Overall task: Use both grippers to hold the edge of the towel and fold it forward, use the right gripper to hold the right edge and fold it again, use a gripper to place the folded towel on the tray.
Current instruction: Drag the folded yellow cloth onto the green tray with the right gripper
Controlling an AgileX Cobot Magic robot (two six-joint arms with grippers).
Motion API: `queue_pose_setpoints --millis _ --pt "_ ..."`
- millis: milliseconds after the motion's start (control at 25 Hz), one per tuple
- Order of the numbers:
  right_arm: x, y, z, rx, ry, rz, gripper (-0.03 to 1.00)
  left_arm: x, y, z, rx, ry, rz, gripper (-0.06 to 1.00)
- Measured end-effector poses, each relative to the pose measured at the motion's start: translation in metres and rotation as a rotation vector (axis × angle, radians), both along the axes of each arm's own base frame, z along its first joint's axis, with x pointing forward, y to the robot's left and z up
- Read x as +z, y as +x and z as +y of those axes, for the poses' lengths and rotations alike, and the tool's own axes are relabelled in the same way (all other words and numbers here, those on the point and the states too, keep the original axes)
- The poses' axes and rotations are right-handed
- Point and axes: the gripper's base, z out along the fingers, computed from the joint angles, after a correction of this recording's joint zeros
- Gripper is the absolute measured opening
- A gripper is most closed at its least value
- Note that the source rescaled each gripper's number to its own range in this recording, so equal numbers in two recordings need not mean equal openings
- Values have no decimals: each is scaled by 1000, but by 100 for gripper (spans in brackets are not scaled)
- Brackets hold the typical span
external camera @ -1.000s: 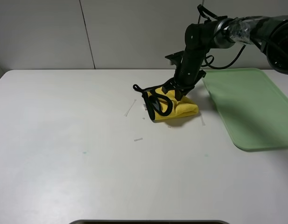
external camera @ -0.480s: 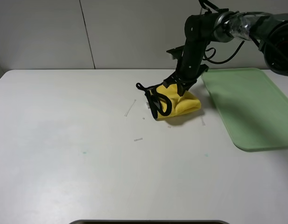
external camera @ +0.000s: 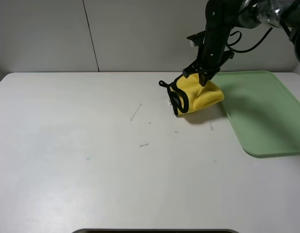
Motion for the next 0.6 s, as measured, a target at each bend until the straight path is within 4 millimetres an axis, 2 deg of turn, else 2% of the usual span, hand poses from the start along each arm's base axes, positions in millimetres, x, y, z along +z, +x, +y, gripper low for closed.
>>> queue_pose_setpoints --millis 360,600 --pt "3 15 -84 -182 -8 11 5 0 0 0 0 0 0 100" --pt "3 17 -139 -303 2 17 5 0 0 0 0 0 0 100"
